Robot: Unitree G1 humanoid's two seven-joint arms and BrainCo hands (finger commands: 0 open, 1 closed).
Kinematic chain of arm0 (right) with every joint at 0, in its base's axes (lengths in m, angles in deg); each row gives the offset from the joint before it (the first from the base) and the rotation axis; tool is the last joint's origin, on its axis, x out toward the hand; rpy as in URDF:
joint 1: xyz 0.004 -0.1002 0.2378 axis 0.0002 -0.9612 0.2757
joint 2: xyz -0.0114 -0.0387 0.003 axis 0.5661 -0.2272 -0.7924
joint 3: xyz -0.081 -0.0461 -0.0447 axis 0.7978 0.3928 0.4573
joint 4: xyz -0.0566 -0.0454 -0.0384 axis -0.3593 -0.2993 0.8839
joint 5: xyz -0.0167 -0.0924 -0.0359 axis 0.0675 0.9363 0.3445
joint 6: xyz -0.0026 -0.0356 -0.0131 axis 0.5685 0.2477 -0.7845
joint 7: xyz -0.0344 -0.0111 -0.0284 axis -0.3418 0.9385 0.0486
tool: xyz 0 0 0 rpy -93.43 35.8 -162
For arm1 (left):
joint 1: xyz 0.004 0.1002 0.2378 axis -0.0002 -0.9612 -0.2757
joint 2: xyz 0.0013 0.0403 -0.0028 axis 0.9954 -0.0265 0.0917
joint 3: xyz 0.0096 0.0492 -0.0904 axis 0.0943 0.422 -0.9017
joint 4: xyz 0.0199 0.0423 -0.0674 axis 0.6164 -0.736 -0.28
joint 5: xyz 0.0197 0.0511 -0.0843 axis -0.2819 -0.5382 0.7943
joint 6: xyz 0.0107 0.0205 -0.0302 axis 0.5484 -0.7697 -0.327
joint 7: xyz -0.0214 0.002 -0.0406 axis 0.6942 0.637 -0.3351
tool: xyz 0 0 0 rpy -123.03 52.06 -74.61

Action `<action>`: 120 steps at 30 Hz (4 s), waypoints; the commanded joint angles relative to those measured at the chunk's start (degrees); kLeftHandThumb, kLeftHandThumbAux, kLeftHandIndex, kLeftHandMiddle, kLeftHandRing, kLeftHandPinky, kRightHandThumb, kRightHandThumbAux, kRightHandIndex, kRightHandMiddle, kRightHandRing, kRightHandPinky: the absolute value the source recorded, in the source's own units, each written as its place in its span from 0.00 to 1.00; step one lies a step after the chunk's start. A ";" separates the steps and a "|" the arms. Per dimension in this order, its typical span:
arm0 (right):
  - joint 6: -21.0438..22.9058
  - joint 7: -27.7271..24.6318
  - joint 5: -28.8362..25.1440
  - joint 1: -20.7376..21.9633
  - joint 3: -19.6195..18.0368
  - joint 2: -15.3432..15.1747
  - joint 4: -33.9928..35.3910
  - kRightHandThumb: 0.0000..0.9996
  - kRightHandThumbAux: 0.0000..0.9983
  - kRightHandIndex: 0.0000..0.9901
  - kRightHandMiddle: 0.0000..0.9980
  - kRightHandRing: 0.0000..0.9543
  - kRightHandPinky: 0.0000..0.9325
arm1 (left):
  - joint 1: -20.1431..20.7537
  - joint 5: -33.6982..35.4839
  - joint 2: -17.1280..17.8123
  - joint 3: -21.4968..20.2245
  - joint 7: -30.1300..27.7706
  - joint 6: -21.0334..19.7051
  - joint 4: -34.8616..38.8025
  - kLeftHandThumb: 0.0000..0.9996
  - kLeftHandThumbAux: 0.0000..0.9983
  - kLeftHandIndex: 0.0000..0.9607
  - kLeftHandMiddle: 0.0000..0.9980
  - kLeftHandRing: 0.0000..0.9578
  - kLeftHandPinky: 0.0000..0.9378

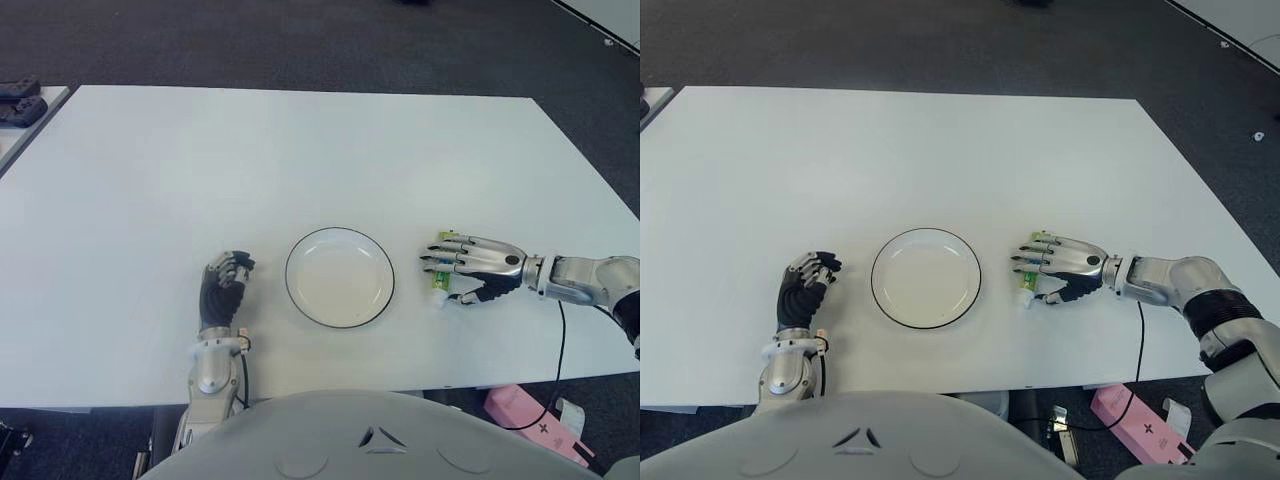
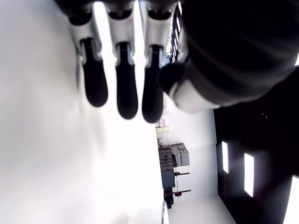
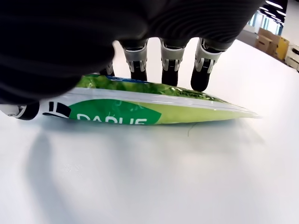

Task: Put the toothpaste on the table into the plate.

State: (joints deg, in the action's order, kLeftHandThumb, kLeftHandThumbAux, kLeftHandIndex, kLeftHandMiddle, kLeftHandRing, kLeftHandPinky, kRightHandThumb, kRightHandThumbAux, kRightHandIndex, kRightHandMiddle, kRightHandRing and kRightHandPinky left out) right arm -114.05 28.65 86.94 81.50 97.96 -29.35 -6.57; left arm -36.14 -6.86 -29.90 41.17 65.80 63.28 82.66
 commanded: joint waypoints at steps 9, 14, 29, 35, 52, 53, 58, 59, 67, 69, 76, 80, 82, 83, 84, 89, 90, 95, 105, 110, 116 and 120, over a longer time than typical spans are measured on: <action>13.54 14.05 6.37 3.93 9.49 12.19 -20.71 0.48 0.12 0.00 0.00 0.00 0.00 | -1.80 -0.49 -0.35 0.42 0.44 -0.03 -0.17 0.71 0.72 0.44 0.49 0.49 0.49; 16.13 15.88 4.47 4.71 10.44 15.74 -25.80 0.48 0.13 0.00 0.00 0.00 0.00 | -2.27 -0.13 -0.36 0.19 0.24 0.40 -0.07 0.71 0.72 0.44 0.49 0.49 0.49; 18.34 20.63 0.08 4.56 12.06 18.98 -31.20 0.50 0.13 0.00 0.00 0.00 0.00 | -3.80 -0.01 -0.46 -0.14 0.13 0.51 1.32 0.71 0.72 0.44 0.49 0.50 0.49; 18.27 21.84 -0.65 4.73 13.00 18.87 -31.24 0.50 0.12 0.00 0.00 0.00 0.00 | -4.31 0.13 -0.61 0.01 -0.02 -0.27 2.14 0.71 0.72 0.44 0.48 0.49 0.48; 18.08 20.32 -3.10 5.05 14.51 19.07 -31.89 0.51 0.14 0.00 0.00 0.00 0.00 | -4.31 0.35 -0.44 0.19 -0.12 -0.20 2.17 0.71 0.72 0.44 0.49 0.49 0.49; 18.08 20.26 -3.20 5.04 14.56 19.07 -31.90 0.52 0.14 0.00 0.00 0.00 0.00 | -4.30 0.40 -0.43 0.19 -0.14 -0.16 2.15 0.71 0.72 0.44 0.49 0.49 0.49; 17.21 20.09 -3.90 5.09 14.71 18.67 -31.23 0.52 0.15 0.00 0.00 0.00 0.00 | -4.30 0.71 -0.42 0.10 -0.16 -0.08 2.23 0.71 0.72 0.44 0.49 0.49 0.49; 16.71 19.93 -4.08 5.30 14.68 18.32 -30.84 0.52 0.15 0.00 0.00 0.00 0.00 | -4.29 0.77 -0.39 0.07 -0.20 -0.09 2.23 0.71 0.72 0.44 0.49 0.49 0.49; 14.47 16.18 -6.03 6.18 13.52 16.77 -28.91 0.59 0.23 0.05 0.07 0.09 0.14 | -4.18 0.85 -0.21 -0.02 -0.13 0.05 2.06 0.71 0.72 0.44 0.49 0.49 0.49; 14.24 14.24 -7.23 5.99 12.68 16.90 -28.94 0.65 0.27 0.16 0.23 0.25 0.30 | -4.13 0.76 -0.16 -0.03 -0.04 0.05 2.01 0.71 0.72 0.44 0.49 0.49 0.49; 12.55 7.98 -14.89 4.34 7.52 17.36 -28.36 0.73 0.47 0.40 0.52 0.57 0.59 | -3.95 0.73 -0.08 -0.10 -0.07 -0.14 1.86 0.71 0.72 0.44 0.49 0.49 0.49; 12.15 6.06 -18.32 2.93 4.94 17.05 -25.74 0.73 0.65 0.43 0.62 0.67 0.69 | -3.86 0.66 -0.04 -0.10 -0.03 -0.06 1.81 0.71 0.72 0.44 0.49 0.50 0.50; 12.34 5.38 -19.08 2.41 4.25 16.83 -24.59 0.73 0.67 0.44 0.66 0.71 0.74 | -3.83 0.68 -0.02 -0.15 -0.05 -0.04 1.78 0.71 0.72 0.44 0.49 0.50 0.49; 12.37 5.07 -19.54 2.13 3.79 16.72 -24.01 0.73 0.68 0.44 0.68 0.72 0.76 | -3.83 0.66 -0.03 -0.16 -0.04 -0.05 1.79 0.71 0.72 0.44 0.49 0.50 0.49; 12.42 4.78 -19.87 1.92 3.47 16.61 -23.57 0.73 0.69 0.44 0.70 0.74 0.78 | -3.83 0.64 -0.05 -0.16 -0.03 -0.06 1.80 0.71 0.72 0.44 0.49 0.50 0.49; 11.66 1.18 -23.55 0.34 -0.15 15.79 -19.78 0.74 0.70 0.45 0.76 0.81 0.87 | -3.75 0.55 -0.13 -0.19 0.04 -0.39 1.98 0.71 0.72 0.44 0.49 0.50 0.49; 11.56 -0.05 -24.64 -0.13 -1.09 15.61 -18.68 0.74 0.70 0.45 0.77 0.82 0.88 | -3.73 0.56 -0.14 -0.21 0.05 -0.41 1.99 0.71 0.72 0.44 0.49 0.50 0.49; 12.09 -6.37 -29.47 -2.86 -5.53 14.53 -11.98 0.74 0.71 0.45 0.82 0.85 0.90 | -3.60 0.80 -0.16 -0.36 -0.03 -0.42 1.93 0.71 0.72 0.44 0.49 0.49 0.49; 16.27 -15.69 -35.75 -9.41 -13.60 13.91 -0.01 0.74 0.71 0.44 0.86 0.89 0.89 | -3.46 1.39 -0.28 -0.39 -0.11 0.03 1.65 0.71 0.72 0.44 0.48 0.48 0.48; 17.97 -17.87 -38.58 -13.19 -17.98 14.48 5.72 0.74 0.71 0.44 0.86 0.90 0.87 | -3.45 1.34 -0.39 -0.40 0.06 -0.31 1.70 0.71 0.72 0.44 0.48 0.48 0.48; 20.43 -18.50 -42.48 -19.23 -24.06 16.52 15.82 0.74 0.71 0.44 0.87 0.90 0.90 | -3.25 1.65 -0.45 -0.47 -0.04 -0.20 1.31 0.71 0.72 0.44 0.48 0.48 0.48; 23.05 -18.99 -44.58 -22.53 -27.07 19.40 22.19 0.74 0.71 0.44 0.88 0.91 0.93 | -3.04 1.84 -0.43 -0.51 -0.05 0.27 0.84 0.71 0.72 0.44 0.48 0.48 0.48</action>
State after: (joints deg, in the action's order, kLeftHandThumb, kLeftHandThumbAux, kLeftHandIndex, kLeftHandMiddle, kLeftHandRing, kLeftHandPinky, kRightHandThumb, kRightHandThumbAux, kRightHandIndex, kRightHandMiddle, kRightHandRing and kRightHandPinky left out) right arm -93.27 10.27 44.54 61.45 73.01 -12.55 11.19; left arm -39.13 -5.50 -30.00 40.63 65.80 64.23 84.82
